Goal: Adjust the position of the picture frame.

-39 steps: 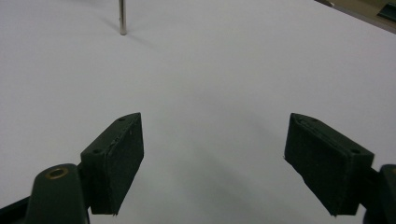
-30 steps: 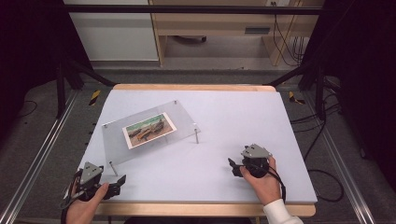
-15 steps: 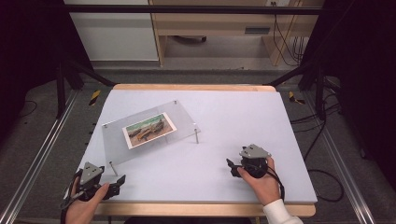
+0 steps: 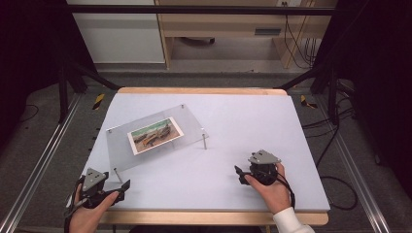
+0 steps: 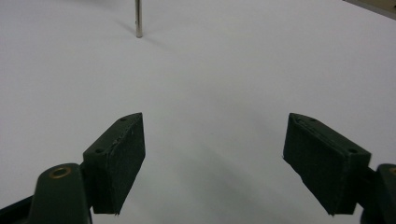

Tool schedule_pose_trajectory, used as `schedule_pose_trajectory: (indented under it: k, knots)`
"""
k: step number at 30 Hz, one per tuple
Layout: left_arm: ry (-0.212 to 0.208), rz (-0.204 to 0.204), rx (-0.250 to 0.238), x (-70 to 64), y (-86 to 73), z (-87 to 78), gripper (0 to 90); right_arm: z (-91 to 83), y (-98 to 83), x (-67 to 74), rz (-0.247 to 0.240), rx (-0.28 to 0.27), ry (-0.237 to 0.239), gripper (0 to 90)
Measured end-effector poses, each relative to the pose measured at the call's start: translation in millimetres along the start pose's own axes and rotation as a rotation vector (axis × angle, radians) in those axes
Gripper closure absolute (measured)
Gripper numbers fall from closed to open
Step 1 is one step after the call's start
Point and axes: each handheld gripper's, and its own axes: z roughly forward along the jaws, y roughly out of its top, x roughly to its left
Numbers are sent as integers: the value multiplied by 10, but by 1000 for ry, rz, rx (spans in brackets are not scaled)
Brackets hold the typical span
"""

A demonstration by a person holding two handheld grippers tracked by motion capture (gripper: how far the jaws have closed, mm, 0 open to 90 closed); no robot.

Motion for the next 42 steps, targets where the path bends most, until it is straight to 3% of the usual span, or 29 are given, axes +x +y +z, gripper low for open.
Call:
schedule_pose_trajectory:
  k: [1,6,8,9,12,13,16,24,27,33,37,42]
  knots:
    - [0,-30,-11,34,-7,21,201,-1,0,-2,1,0,0,211]
    - [17,-62,-37,51,-7,53,306,-2,1,-5,2,-1,-3,214]
    - [33,-59,-43,43,2,71,354,-3,1,-8,4,0,-5,216]
    - [41,-49,-41,40,7,97,420,-3,2,-6,4,-2,-6,217]
    - [38,-49,-35,33,6,124,466,-6,2,-7,-1,-4,-6,218]
    - [38,-51,-38,35,6,134,520,-7,3,-6,1,-4,-6,218]
    - [50,-46,-41,52,9,144,557,-3,4,-1,3,-3,-7,219]
    - [18,-79,-54,92,3,139,749,13,14,25,-13,-4,-3,221]
    - [-3,-88,-54,86,6,137,813,42,98,123,-9,-19,27,221]
    - [-32,-114,-64,113,15,123,838,134,330,319,-34,-38,91,261]
    - [-37,-127,-73,126,26,111,841,259,516,440,-11,-55,142,343]
    - [-44,-133,-88,133,48,92,842,526,653,503,-12,-53,125,461]
